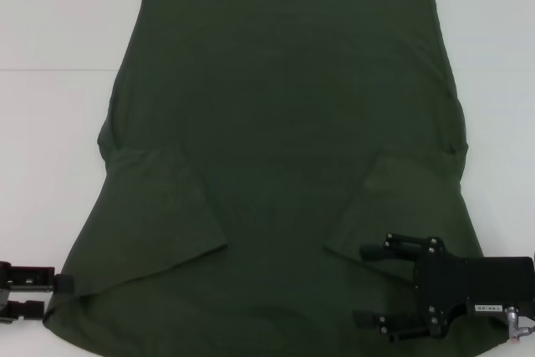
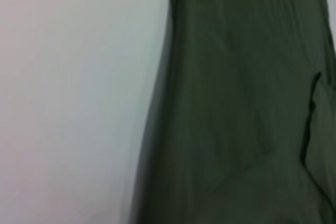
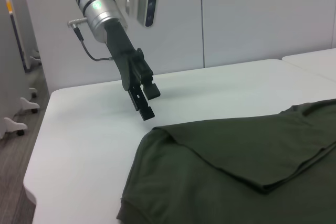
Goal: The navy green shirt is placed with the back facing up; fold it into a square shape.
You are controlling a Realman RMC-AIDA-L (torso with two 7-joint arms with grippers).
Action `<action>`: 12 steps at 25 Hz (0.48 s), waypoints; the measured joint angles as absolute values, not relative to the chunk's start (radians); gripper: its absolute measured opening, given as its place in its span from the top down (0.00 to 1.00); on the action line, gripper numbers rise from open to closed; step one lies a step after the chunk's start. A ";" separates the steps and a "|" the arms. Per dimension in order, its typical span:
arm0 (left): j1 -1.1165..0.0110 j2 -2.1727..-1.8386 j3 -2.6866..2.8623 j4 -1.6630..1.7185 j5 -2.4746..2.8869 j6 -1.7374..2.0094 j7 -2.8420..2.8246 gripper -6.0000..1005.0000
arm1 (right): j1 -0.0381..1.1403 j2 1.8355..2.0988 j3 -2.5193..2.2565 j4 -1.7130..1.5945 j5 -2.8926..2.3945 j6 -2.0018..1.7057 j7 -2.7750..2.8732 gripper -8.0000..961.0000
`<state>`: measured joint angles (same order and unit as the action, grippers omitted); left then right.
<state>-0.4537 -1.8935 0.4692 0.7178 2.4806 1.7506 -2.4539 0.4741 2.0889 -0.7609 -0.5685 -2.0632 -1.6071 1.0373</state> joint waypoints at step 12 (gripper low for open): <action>-0.457 -1.903 0.464 0.712 2.545 1.691 -2.457 0.15 | 0.472 2.089 -0.762 -0.557 -2.064 -1.612 1.035 0.04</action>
